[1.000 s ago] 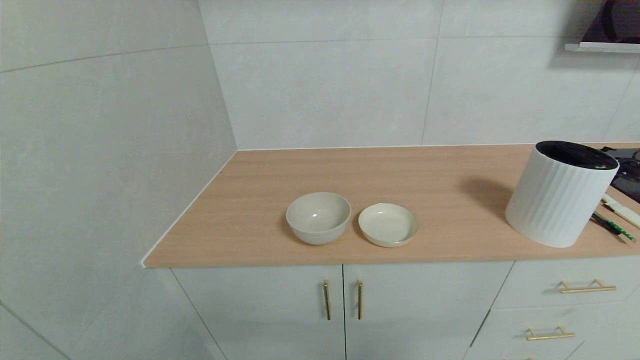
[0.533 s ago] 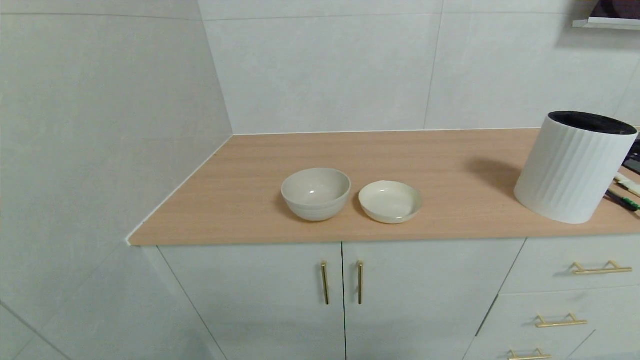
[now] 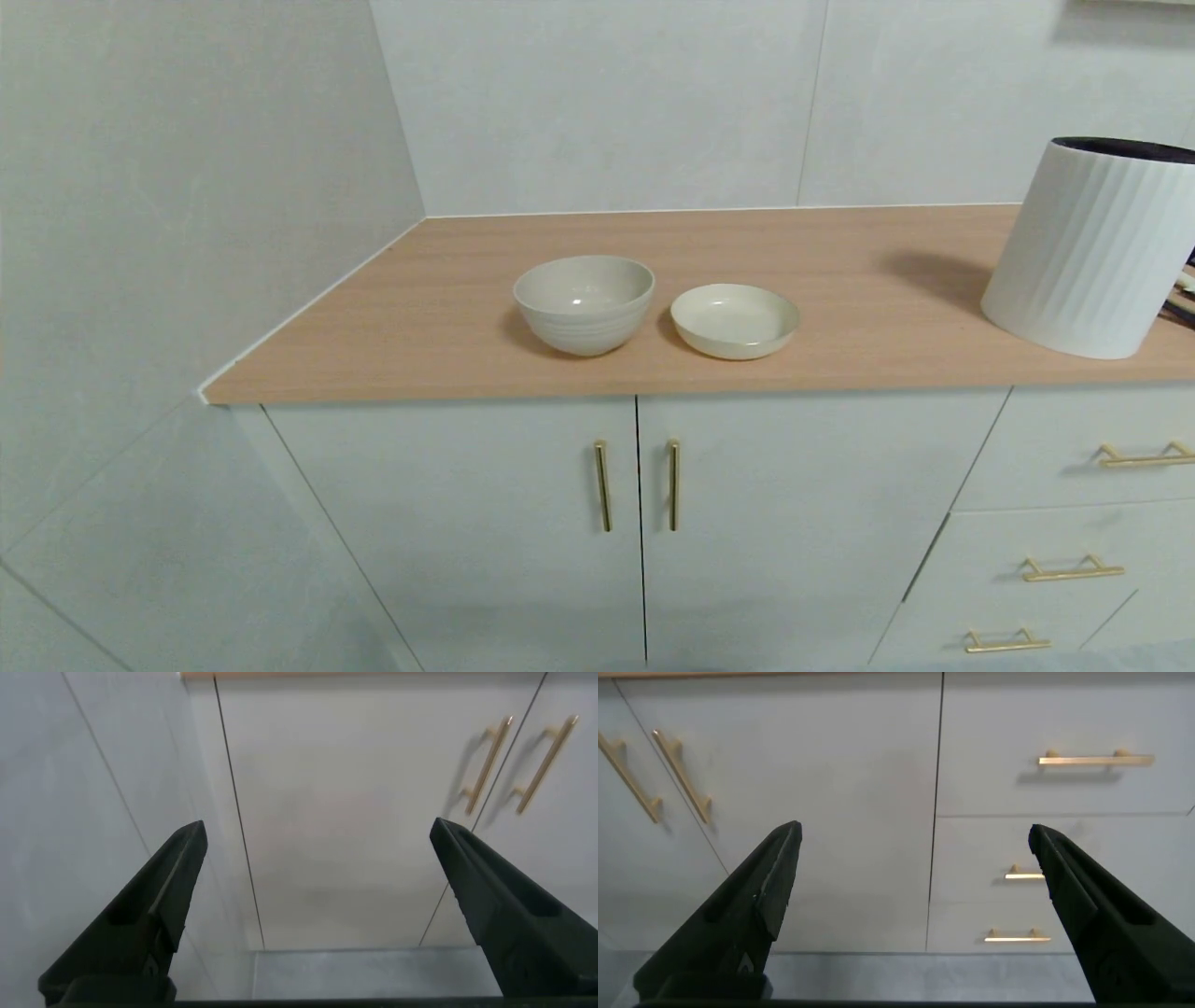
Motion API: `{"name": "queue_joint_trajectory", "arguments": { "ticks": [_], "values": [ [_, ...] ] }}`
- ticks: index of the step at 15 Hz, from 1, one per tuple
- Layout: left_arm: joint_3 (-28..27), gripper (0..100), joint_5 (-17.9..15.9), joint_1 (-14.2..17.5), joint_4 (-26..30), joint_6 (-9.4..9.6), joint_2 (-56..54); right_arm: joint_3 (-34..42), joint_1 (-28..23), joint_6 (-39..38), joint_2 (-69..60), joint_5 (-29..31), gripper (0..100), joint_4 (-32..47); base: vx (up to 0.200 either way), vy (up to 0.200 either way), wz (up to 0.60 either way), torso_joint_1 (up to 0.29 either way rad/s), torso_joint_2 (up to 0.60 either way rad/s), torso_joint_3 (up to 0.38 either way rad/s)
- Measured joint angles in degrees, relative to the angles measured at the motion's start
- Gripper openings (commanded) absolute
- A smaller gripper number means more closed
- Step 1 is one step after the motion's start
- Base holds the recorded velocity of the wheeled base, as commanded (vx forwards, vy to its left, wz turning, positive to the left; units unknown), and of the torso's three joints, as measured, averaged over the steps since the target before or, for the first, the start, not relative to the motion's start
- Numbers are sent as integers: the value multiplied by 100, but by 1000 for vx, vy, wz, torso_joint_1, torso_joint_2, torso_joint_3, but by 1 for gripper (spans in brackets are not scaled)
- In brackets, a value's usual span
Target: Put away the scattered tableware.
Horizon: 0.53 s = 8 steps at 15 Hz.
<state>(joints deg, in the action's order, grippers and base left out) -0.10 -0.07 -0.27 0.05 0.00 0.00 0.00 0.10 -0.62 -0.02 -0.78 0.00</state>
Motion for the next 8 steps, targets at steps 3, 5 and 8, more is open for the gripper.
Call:
{"name": "queue_joint_trajectory", "arguments": {
  "ticks": [3, 5, 8],
  "values": [
    [0, 100, -2, 0, 2, 0, 0, 0, -5, -2, 0, 2, 100, 0, 0, 0, 0, -160, 461, 303],
    [0, 100, -2, 0, 0, 0, 0, 0, -5, 0, 0, 2, 100, 0, 0, 0, 0, -139, 456, 325],
    [0, 100, 0, 0, 0, 0, 0, 0, -2, 0, 0, 0, 100, 0, 0, 0, 0, -123, 445, 333]
  ]
}}
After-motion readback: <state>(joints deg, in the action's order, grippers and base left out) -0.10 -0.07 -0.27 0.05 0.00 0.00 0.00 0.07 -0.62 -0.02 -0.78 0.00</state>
